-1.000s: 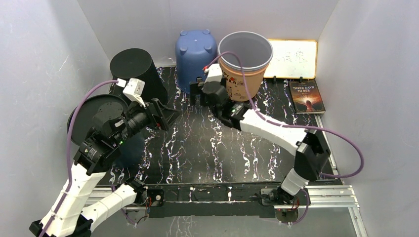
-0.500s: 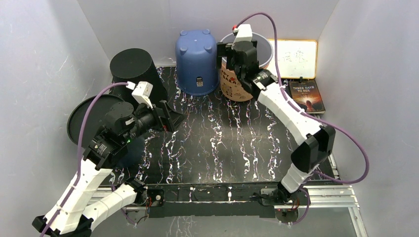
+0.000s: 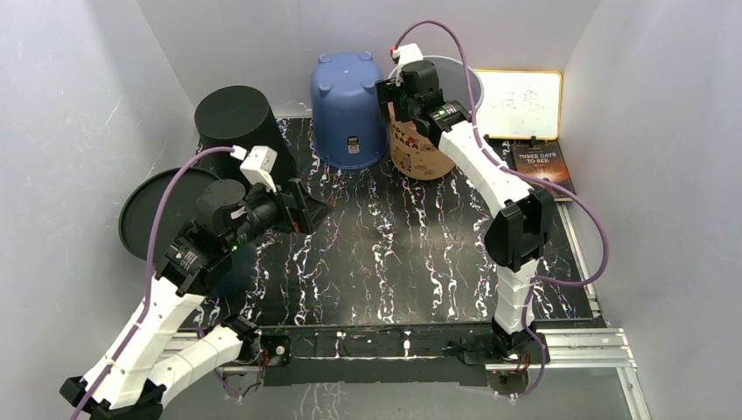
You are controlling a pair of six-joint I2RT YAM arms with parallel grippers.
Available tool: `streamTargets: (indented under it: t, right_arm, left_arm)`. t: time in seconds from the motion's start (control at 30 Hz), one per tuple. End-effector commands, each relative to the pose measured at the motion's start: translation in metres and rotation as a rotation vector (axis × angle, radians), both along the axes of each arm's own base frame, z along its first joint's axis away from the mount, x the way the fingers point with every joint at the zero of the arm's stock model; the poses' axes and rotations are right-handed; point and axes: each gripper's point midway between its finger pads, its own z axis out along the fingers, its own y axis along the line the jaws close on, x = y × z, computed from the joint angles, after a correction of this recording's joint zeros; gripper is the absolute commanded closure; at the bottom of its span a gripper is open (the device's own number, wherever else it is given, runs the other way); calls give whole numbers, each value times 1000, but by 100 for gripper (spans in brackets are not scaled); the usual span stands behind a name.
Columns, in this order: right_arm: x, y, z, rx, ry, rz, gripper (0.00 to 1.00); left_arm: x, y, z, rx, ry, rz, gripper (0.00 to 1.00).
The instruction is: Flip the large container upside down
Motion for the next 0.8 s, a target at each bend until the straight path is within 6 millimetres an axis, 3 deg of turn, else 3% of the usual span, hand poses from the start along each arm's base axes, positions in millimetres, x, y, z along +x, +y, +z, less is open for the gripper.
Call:
streamTargets:
  t: [0.0,0.1,0.33,0.5,0.6,0.63,0.77]
  right_arm:
    - [11,-9,31,14,-82,0,24]
    - [16,-10,26,12,-93,2,35]
    - [23,-9,14,-5,-75,9,78]
    - [24,-13,8,-17,-62,7,74]
    - [24,-15,5,-19,-49,1,100]
    - [22,-15,7,-18,-49,-1,100]
    - [14,-25,44,6,-102,-36,100]
  left_arm:
    - [2,2,-2,18,-12,7,2]
    - [1,2,-8,17,1,2,2]
    - [1,4,-20,25,20,14,2]
    - [-1,7,-24,35,28,21,2]
    - [-3,10,-26,37,30,29,2]
    - [-4,10,-26,37,30,31,2]
    - [-5,12,-25,35,28,35,2]
